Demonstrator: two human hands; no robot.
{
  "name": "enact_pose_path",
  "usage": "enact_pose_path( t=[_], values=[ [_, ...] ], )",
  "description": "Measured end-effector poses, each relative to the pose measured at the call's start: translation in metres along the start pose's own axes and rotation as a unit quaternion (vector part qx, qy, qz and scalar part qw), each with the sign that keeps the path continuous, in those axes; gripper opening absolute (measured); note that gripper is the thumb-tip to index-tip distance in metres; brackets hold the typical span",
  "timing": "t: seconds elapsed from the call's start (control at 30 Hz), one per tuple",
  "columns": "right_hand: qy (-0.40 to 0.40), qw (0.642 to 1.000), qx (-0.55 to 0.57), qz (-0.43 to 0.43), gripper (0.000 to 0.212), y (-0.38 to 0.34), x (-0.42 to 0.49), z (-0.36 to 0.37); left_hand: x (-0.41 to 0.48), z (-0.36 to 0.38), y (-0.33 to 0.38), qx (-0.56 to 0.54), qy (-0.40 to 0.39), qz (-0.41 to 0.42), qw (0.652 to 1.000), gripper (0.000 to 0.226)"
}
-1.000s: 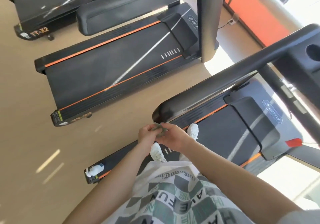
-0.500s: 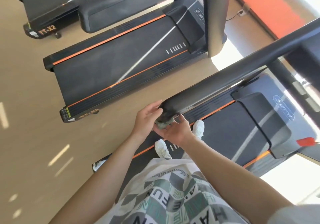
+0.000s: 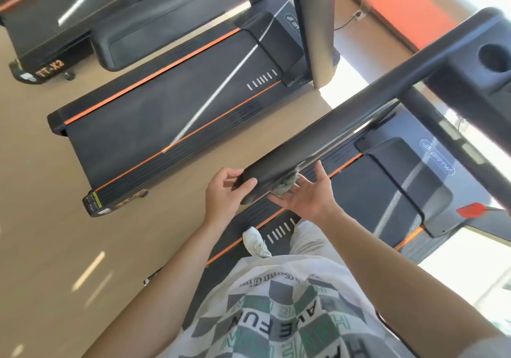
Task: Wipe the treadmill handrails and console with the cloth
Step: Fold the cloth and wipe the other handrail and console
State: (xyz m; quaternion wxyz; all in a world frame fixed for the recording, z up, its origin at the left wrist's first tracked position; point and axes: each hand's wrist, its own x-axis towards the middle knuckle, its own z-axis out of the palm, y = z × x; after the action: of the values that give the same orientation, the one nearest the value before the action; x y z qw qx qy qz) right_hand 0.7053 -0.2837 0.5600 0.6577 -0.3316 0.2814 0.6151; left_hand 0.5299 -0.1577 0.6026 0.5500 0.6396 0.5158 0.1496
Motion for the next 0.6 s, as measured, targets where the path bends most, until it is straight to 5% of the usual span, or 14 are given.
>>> enact_pose_path(
  t=[0.6],
  values=[
    [0.021,0.994,-0.002,0.111,0.089,0.000,0.007,0.000,-0.019,0.022,0.009,0.021,0.083,-0.036,0.996,0.025]
  ],
)
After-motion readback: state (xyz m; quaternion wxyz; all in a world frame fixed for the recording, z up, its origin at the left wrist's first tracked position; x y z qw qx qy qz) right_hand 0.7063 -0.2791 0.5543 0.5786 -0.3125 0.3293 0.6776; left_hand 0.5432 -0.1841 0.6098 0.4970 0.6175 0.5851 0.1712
